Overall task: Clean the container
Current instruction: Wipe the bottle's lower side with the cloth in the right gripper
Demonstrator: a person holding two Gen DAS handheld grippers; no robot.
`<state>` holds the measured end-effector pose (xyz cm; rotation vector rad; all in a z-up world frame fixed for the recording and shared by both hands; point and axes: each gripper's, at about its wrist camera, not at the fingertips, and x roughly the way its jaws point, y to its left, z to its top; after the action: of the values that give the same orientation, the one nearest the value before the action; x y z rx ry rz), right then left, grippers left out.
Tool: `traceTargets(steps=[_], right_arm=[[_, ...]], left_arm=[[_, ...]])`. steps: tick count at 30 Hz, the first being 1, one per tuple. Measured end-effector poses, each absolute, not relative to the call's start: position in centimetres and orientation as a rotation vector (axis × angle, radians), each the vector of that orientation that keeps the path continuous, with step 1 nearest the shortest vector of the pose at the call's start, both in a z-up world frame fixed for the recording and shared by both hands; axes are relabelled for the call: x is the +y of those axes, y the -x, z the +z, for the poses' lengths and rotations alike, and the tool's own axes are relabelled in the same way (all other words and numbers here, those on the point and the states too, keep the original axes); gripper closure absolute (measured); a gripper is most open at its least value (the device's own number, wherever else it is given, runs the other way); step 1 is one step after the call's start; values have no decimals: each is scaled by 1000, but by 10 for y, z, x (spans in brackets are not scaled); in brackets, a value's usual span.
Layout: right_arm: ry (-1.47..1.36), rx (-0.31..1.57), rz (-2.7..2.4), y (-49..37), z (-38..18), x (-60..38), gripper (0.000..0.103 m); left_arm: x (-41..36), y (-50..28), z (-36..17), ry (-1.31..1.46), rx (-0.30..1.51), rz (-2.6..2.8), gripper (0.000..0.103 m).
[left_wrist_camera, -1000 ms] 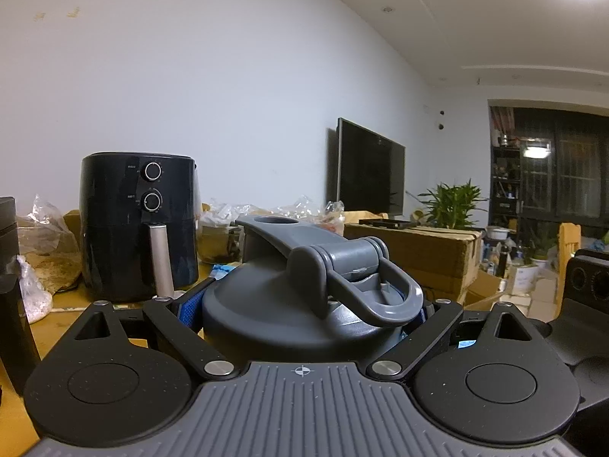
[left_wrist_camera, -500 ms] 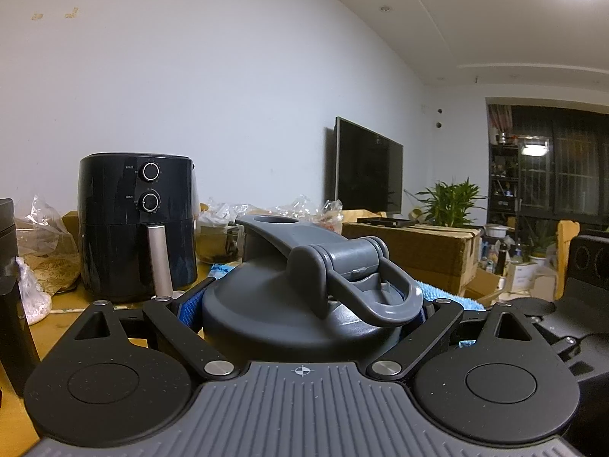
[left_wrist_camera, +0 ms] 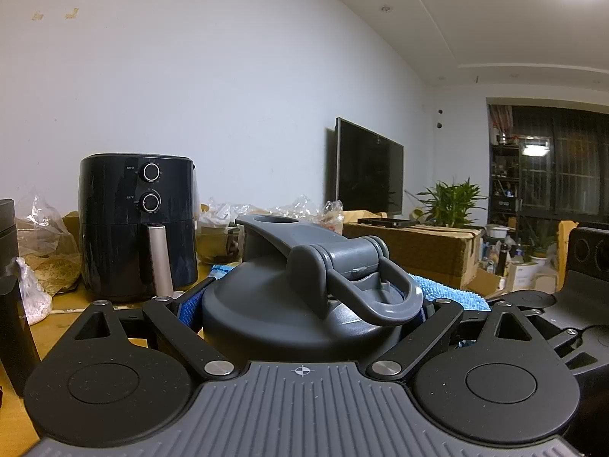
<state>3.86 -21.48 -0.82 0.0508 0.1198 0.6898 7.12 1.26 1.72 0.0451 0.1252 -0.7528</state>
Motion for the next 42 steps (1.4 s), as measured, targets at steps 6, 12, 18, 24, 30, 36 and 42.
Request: traceTargets(steps=[6,12,18,24,30,36,42], right_arm=[[-48,135,688,-41,-10,-215,82],[-36,141,686,-42,-11,-214,83],[-33,154,689,-43,-14,-214,83],[-28,181,694,-45,-20,-214,84],[-23,229,704,-49,-31,-213,84],[-2,300,716,-53,-44,-209,84],[18,357,725,-57,-53,-207,84]], left_arm=[[13,-71,17,-45,124,-753,8],[14,-71,17,-44,124,-753,8],[14,-72,18,-43,124,-753,8],[14,-73,18,-43,124,-754,8],[15,-73,17,-43,124,-754,8],[14,-73,17,-44,126,-754,8],[14,-73,17,-44,126,-754,8]])
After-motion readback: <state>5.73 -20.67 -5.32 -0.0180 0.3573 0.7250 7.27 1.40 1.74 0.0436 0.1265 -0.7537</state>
